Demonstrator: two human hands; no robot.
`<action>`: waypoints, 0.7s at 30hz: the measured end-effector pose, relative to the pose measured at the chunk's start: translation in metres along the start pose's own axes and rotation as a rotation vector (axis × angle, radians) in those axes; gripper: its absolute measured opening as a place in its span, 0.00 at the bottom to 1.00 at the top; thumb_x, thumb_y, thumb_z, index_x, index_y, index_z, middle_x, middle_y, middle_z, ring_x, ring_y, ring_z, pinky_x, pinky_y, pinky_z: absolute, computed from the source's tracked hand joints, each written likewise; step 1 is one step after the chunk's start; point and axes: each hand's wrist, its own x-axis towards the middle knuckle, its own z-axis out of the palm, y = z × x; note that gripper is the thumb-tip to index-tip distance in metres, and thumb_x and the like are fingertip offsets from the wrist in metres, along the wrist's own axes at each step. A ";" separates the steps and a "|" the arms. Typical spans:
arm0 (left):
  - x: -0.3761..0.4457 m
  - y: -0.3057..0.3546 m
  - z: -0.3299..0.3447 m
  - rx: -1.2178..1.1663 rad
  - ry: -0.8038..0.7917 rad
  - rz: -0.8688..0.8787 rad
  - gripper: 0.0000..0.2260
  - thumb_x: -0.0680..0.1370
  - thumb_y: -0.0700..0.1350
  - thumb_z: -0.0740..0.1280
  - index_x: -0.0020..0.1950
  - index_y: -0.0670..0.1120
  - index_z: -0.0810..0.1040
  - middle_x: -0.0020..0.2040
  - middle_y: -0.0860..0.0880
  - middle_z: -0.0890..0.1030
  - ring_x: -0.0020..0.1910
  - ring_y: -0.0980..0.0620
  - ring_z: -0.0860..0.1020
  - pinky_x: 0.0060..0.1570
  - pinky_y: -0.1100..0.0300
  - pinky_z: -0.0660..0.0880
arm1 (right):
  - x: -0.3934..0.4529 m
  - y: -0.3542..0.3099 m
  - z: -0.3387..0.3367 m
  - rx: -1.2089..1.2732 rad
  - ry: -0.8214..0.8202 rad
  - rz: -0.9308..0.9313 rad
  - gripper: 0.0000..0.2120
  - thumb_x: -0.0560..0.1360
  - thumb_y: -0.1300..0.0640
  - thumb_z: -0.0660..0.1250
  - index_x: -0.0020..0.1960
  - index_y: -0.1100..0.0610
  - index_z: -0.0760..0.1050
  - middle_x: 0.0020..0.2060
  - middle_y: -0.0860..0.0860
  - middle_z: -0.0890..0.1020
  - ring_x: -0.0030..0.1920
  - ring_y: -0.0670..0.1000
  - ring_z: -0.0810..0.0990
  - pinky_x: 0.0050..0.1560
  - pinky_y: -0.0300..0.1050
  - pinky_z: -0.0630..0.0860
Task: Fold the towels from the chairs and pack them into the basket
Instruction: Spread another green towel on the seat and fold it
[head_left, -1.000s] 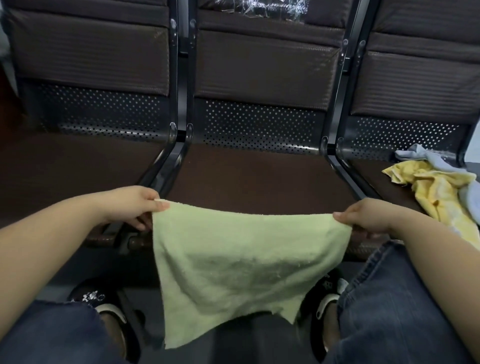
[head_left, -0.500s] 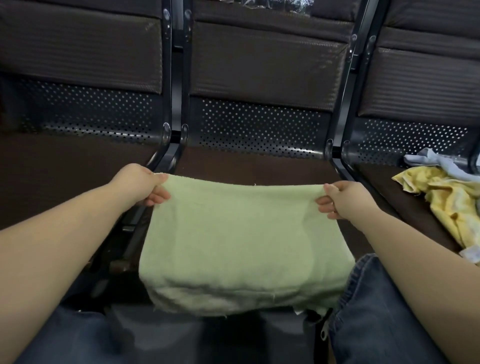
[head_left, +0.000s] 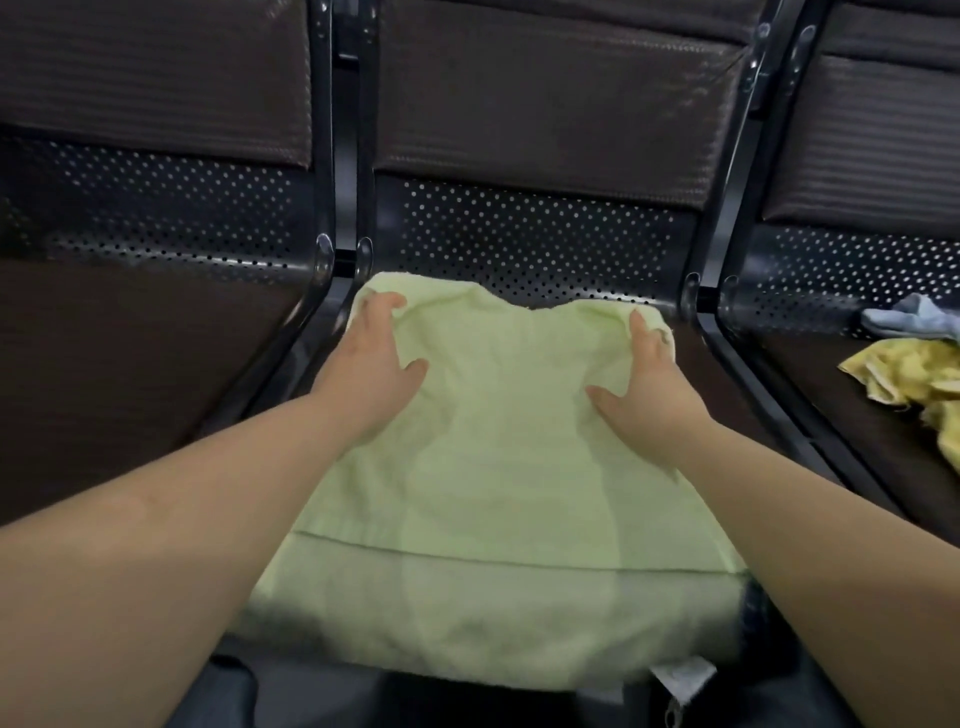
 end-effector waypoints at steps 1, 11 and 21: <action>0.002 0.002 0.002 0.003 0.027 0.020 0.27 0.77 0.47 0.67 0.71 0.51 0.57 0.70 0.48 0.66 0.64 0.44 0.70 0.56 0.51 0.69 | -0.001 0.000 0.000 -0.002 0.034 -0.032 0.43 0.77 0.47 0.64 0.77 0.50 0.36 0.77 0.49 0.46 0.74 0.54 0.61 0.53 0.48 0.72; -0.014 -0.006 0.000 0.562 -0.463 -0.123 0.39 0.77 0.67 0.54 0.77 0.53 0.35 0.77 0.45 0.32 0.77 0.44 0.40 0.75 0.46 0.44 | -0.024 -0.005 -0.004 -0.128 -0.289 0.013 0.45 0.76 0.40 0.62 0.77 0.49 0.34 0.76 0.52 0.35 0.76 0.57 0.53 0.71 0.53 0.62; -0.096 0.016 -0.021 0.665 -0.655 -0.262 0.44 0.76 0.70 0.49 0.77 0.41 0.35 0.77 0.40 0.34 0.77 0.41 0.41 0.74 0.47 0.46 | -0.093 -0.037 -0.039 -0.338 -0.704 0.126 0.38 0.78 0.35 0.52 0.78 0.59 0.49 0.76 0.57 0.55 0.75 0.60 0.57 0.71 0.50 0.58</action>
